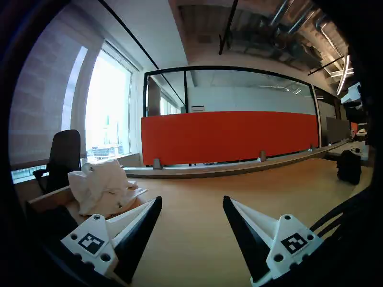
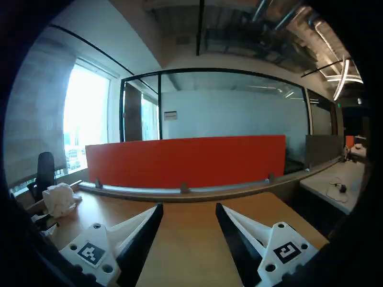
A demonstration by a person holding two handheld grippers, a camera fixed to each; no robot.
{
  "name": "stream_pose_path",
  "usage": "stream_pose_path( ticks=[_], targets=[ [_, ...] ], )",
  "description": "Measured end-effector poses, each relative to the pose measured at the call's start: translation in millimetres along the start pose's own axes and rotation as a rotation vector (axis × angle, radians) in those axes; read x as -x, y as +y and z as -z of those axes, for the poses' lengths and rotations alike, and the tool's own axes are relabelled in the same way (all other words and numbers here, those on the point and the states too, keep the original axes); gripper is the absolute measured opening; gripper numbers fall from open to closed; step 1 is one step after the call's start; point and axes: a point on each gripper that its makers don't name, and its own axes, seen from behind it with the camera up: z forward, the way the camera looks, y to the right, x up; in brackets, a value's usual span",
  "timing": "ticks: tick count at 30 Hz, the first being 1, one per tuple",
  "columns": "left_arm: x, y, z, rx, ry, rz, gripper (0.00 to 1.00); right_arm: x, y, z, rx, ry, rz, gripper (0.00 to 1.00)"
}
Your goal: Fold towel
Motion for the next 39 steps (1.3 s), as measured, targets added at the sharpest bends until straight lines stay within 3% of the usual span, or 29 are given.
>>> stream_pose_path(
  ticks=[14,39],
  targets=[
    [7.9,-2.2,-2.7,-0.003,0.005,0.041,0.94,0.5,-3.1,-5.0,-0.001,0.000,0.016,0.84],
    [9.4,-3.0,-1.7,0.003,0.004,0.044,0.94,3.6,6.3,-4.7,-0.001,0.018,0.005,0.84]
  ],
)
